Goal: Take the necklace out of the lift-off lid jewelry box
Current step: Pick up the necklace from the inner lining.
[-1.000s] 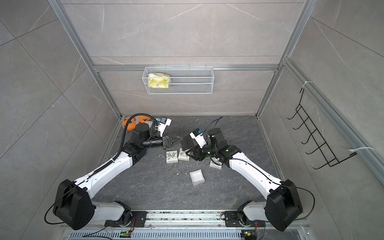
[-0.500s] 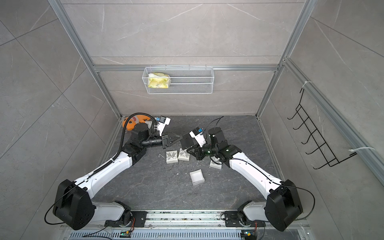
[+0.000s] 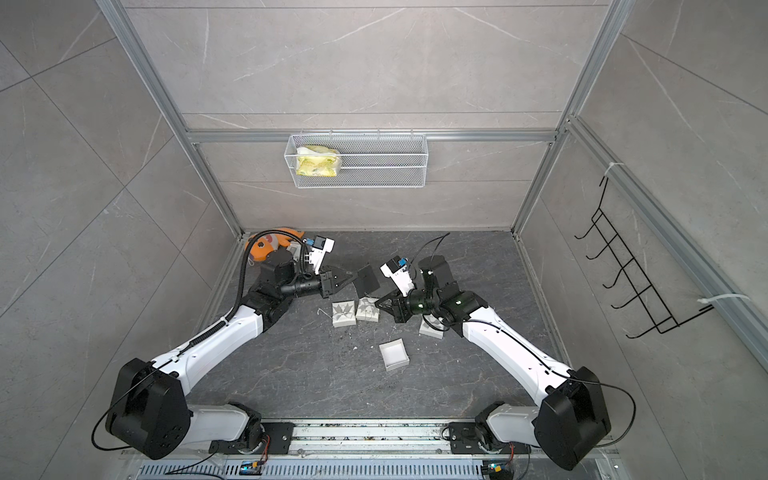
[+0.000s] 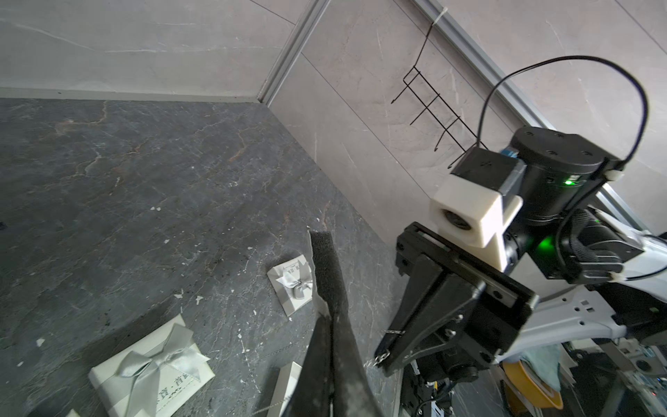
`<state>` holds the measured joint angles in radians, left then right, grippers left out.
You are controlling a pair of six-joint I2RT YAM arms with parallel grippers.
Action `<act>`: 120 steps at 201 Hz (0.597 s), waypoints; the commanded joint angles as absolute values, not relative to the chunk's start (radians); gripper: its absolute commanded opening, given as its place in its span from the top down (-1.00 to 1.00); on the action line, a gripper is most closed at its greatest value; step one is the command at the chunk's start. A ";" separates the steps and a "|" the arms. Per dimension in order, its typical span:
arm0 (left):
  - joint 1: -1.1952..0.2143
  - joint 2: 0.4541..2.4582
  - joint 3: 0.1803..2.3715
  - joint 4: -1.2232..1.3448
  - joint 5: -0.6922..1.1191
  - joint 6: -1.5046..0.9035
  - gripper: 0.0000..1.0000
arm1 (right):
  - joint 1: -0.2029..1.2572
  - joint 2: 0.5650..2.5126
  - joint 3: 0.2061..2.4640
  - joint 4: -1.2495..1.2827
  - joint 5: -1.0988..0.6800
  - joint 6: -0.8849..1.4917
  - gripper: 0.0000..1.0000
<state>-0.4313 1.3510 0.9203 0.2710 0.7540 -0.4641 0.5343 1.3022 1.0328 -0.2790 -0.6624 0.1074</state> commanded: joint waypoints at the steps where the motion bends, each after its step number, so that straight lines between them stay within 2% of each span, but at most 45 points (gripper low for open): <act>1: -0.425 1.345 0.885 0.301 0.657 -0.435 1.00 | 0.528 1.287 1.085 -0.336 -0.663 0.074 1.00; 64: -0.416 1.268 0.782 0.270 0.212 -0.490 1.00 | 0.525 1.306 1.155 -0.430 -0.659 0.037 1.00; 89: -0.400 1.236 0.770 0.259 0.144 -0.482 1.00 | 0.522 1.321 1.177 -0.461 -0.619 0.034 1.00; 120: -0.397 1.208 0.761 0.248 0.181 -0.439 1.00 | 0.503 1.374 1.249 -0.494 -0.518 0.036 1.00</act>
